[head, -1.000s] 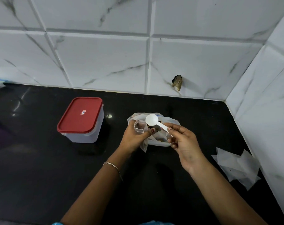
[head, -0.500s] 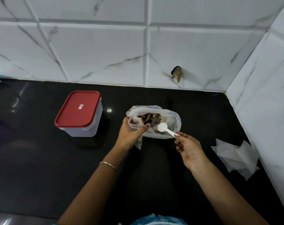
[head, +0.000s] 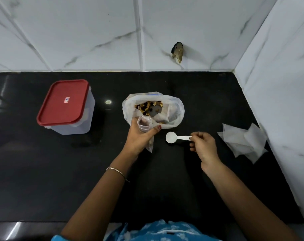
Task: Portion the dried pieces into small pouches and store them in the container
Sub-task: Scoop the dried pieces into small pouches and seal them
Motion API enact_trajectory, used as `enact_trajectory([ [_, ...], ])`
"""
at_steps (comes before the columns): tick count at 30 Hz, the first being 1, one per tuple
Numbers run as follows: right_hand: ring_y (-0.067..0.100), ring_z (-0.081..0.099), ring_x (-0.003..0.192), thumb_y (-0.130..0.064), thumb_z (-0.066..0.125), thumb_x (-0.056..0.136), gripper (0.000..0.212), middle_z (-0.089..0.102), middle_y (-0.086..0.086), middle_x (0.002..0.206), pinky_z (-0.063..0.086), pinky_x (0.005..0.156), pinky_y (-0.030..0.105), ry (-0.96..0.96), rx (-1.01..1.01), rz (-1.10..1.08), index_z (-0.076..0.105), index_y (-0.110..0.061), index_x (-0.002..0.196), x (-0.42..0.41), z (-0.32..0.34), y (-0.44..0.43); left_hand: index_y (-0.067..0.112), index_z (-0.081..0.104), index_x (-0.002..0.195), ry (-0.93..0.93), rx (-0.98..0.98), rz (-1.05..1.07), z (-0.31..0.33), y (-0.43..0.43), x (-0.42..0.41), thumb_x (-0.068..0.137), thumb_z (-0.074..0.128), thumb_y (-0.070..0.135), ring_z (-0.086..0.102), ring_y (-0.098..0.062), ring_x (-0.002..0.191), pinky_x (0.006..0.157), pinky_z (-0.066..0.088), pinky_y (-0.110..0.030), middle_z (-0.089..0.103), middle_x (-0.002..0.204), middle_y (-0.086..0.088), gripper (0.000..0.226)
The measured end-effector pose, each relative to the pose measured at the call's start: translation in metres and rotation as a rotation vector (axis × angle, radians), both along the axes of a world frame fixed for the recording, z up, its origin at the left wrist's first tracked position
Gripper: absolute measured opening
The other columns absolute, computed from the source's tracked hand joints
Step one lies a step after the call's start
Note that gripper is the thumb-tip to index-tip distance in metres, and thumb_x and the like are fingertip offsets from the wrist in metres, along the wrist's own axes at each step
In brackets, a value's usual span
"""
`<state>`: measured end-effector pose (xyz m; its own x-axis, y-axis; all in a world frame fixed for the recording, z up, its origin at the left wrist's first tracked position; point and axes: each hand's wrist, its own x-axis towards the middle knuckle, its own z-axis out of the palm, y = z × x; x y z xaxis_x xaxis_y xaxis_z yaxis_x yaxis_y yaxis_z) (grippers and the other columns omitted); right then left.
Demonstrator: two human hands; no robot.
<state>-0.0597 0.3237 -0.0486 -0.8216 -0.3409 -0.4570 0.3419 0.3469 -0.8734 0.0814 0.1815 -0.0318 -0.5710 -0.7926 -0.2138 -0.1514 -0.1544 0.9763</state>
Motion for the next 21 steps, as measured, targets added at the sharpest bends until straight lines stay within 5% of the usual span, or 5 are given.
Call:
enact_trajectory([
  [6,0.012,0.064,0.084,-0.014,0.063,0.086,0.018,0.065,-0.005,0.094,0.053,0.076,0.030,0.349,0.236,0.230,0.067,-0.027,0.097,-0.010,-0.008,0.010,0.031,0.048,0.102,0.001,-0.027,0.002,0.005,0.008,-0.006,0.077,0.080,0.018,0.060,-0.003,0.101,0.086,0.048,-0.021,0.061,0.108,0.006,0.043],
  [15,0.008,0.059,0.083,-0.016,0.066,0.085,0.026,0.059,-0.004,0.109,0.052,0.082,0.030,0.471,0.317,0.287,0.070,-0.025,0.110,-0.014,-0.004,0.011,0.025,0.045,0.113,-0.053,-0.029,0.038,0.003,0.010,0.000,0.075,0.081,0.025,0.059,-0.011,0.109,0.093,0.050,-0.029,0.058,0.117,0.001,0.053],
  [21,0.004,0.062,0.089,-0.036,0.068,0.085,0.010,0.067,-0.010,0.096,0.052,0.080,0.025,0.450,-0.048,0.408,0.072,-0.029,0.092,0.028,0.038,-0.010,0.017,0.042,0.116,-0.143,-0.199,0.051,0.011,0.015,0.007,0.072,0.084,0.032,0.056,-0.012,0.107,0.088,0.051,-0.030,0.053,0.115,0.001,0.063],
])
